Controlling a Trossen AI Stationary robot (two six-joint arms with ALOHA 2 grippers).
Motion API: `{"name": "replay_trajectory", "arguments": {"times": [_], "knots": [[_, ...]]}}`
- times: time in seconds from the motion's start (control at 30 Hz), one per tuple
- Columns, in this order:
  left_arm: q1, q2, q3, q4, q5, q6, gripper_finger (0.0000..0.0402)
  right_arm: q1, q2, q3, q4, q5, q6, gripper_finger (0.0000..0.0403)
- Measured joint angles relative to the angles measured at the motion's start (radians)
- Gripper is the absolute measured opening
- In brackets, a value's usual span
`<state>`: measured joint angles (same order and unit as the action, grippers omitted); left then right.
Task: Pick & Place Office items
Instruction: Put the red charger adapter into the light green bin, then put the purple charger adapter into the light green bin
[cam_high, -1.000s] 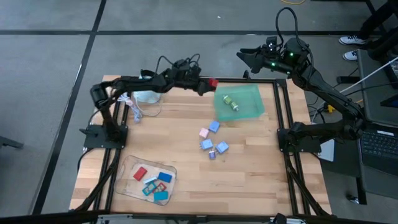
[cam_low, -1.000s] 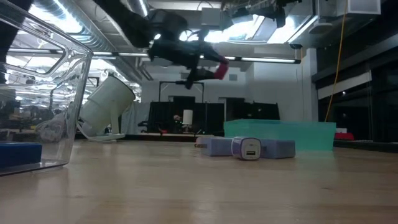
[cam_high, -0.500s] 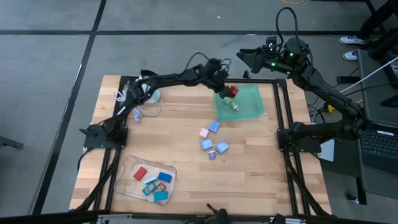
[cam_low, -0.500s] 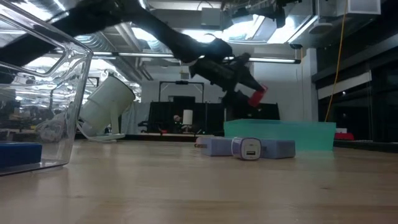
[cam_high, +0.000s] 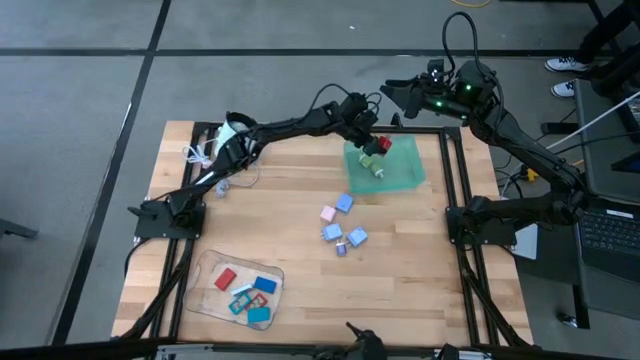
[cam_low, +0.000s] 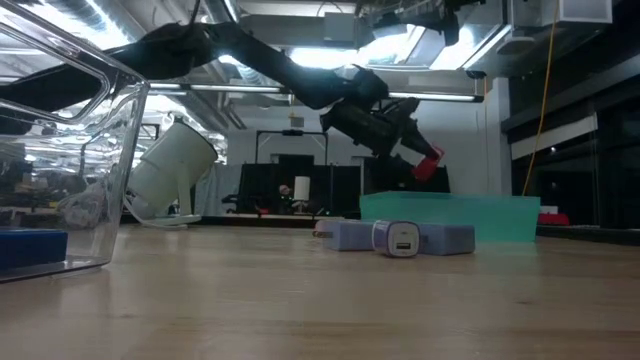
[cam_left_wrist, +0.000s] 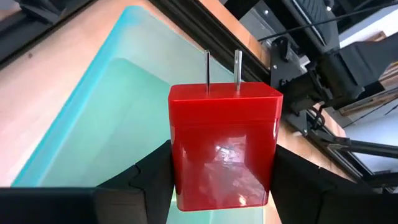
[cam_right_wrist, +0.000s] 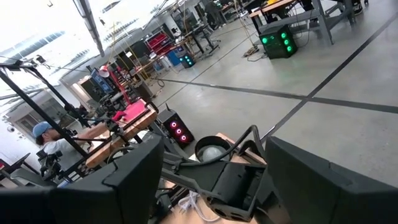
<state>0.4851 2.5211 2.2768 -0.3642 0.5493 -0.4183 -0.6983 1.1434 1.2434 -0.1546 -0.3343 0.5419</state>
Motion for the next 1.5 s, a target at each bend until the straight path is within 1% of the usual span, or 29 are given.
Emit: {"name": "replay_trajectory", "arguments": {"times": [0.03, 0.17, 0.23, 0.3, 0.4, 0.57, 0.67, 0.8, 0.9, 1.0, 1.07, 1.13, 1.17, 1.23, 1.3, 1.33, 1.4, 1.47, 1.5], "knots": [[-0.002, 0.001, 0.0, 0.0, 0.0, 0.003, 0.0223, 0.0, 0.0, 0.0, -0.004, 0.0, 0.0, 0.0286], [-0.01, 0.0, 0.0, 0.018, 0.003, 0.006, 0.0311, 0.0, 0.0, 0.0, -0.004, 0.0, 0.0, 0.0286], [-0.014, 0.0, 0.0, 0.026, 0.004, 0.0, 0.0334, 0.0, 0.0, 0.0, -0.004, 0.0, 0.0, 0.0286], [-0.019, 0.0, 0.0, 0.034, 0.012, -0.002, 0.0341, 0.0, 0.0, 0.0, -0.004, 0.0, 0.0, 0.0286], [-0.022, 0.0, 0.0, 0.051, 0.024, -0.012, 0.0336, 0.0, 0.0, 0.0, -0.005, 0.0, 0.0, 0.0286], [-0.013, -0.006, 0.0, 0.141, 0.126, -0.094, 0.0315, 0.013, 0.0, 0.0, -0.004, 0.0, -0.001, 0.0286], [0.009, -0.037, 0.0, 0.165, 0.166, -0.108, 0.03, 0.029, 0.0, 0.0, -0.004, -0.014, -0.001, 0.0286], [0.05, -0.129, 0.0, 0.166, 0.208, -0.083, 0.028, 0.063, 0.0, 0.0, -0.004, -0.026, -0.012, 0.0286], [0.083, -0.23, 0.0, 0.15, 0.213, -0.032, 0.0266, 0.094, 0.0, 0.0, -0.002, -0.021, -0.05, 0.0286], [0.115, -0.352, 0.0, 0.078, 0.203, 0.047, 0.0254, 0.122, 0.0, 0.0, 0.027, -0.004, -0.059, 0.0286], [0.128, -0.444, 0.0, -0.016, 0.168, 0.124, 0.0248, 0.138, 0.0, 0.0, 0.056, 0.009, -0.074, 0.0286], [0.128, -0.537, 0.0, -0.138, 0.107, 0.219, 0.0243, 0.151, 0.0, 0.0, 0.081, 0.01, -0.091, 0.0286], [0.125, -0.586, 0.0, -0.205, 0.064, 0.267, 0.0241, 0.154, 0.0, 0.0, 0.091, 0.012, -0.1, 0.0286], [0.112, -0.678, -0.003, -0.341, -0.052, 0.36, 0.0238, 0.16, 0.0, 0.0, 0.105, 0.012, -0.108, 0.0286], [0.093, -0.774, -0.043, -0.413, -0.169, 0.413, 0.0237, 0.164, 0.0, 0.0, 0.11, 0.012, -0.112, 0.0286], [0.083, -0.822, -0.078, -0.423, -0.213, 0.42, 0.0237, 0.166, 0.003, 0.0, 0.11, 0.012, -0.114, 0.0286], [0.056, -0.92, -0.185, -0.386, -0.291, 0.405, 0.0237, 0.173, 0.011, 0.0, 0.11, 0.013, -0.126, 0.0286], [0.018, -1.023, -0.349, -0.282, -0.367, 0.356, 0.0237, 0.186, 0.025, 0.0, 0.11, 0.021, -0.135, 0.0286], [-0.001, -1.078, -0.458, -0.211, -0.403, 0.322, 0.0237, 0.197, 0.034, 0.0, 0.109, 0.038, -0.137, 0.0286]]}}
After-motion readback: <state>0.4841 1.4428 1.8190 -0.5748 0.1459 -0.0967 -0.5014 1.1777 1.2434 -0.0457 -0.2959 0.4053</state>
